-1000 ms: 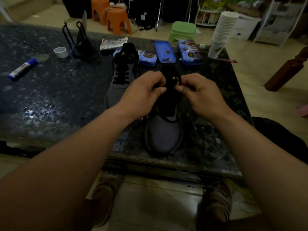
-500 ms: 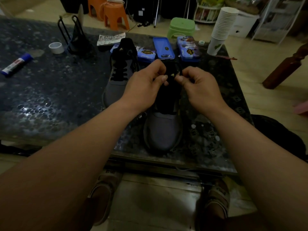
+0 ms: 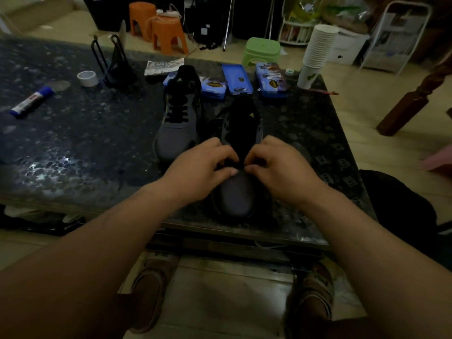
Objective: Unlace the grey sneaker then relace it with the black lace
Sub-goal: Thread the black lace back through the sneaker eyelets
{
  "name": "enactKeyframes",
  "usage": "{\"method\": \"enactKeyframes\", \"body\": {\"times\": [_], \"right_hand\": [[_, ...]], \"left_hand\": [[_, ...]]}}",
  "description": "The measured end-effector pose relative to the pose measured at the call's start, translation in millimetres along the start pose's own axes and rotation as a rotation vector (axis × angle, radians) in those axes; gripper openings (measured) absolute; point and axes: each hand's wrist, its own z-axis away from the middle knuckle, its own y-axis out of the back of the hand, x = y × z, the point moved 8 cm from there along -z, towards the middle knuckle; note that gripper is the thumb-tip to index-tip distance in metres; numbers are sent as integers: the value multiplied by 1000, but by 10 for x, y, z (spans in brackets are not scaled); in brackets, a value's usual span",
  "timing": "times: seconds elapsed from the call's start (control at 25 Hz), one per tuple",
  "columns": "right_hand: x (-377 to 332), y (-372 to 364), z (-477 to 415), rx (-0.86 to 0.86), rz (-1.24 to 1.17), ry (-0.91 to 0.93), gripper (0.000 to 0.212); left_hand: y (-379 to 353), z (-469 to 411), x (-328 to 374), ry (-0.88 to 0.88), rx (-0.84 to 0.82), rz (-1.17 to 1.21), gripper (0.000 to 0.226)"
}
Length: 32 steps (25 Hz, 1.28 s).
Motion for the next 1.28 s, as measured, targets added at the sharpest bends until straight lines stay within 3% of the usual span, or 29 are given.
{"method": "enactKeyframes", "body": {"times": [0.12, 0.24, 0.44, 0.56, 0.76, 0.88, 0.96, 1.08, 1.16, 1.28], "right_hand": [[-24, 51, 11, 89, 143, 32, 10], [-44, -9, 52, 67, 231, 69, 15], [31, -27, 53, 82, 122, 22, 16], [0, -28, 70, 189, 194, -18, 16], [-102, -30, 216, 321, 280, 35, 19], [-77, -14, 226, 356, 321, 18, 20], [-41, 11, 202, 369, 341, -13, 20], [55, 4, 179, 305, 269, -25, 16], [190, -18, 179, 188, 48, -48, 13], [318, -49, 180, -23, -237, -101, 8]], "left_hand": [[21, -39, 42, -14, 27, -10, 14], [41, -31, 117, -40, 72, 12, 8], [89, -41, 190, -72, 99, 53, 7], [51, -43, 298, -60, 141, -103, 11], [14, 78, 246, 164, 265, -312, 20], [48, 125, 280, 118, 323, -327, 15], [31, 73, 279, 43, 273, -227, 11], [-31, -74, 120, 38, 74, 83, 8], [-73, -144, 5, 108, -104, 317, 11], [-135, -180, -4, 150, -336, 403, 8]]}}
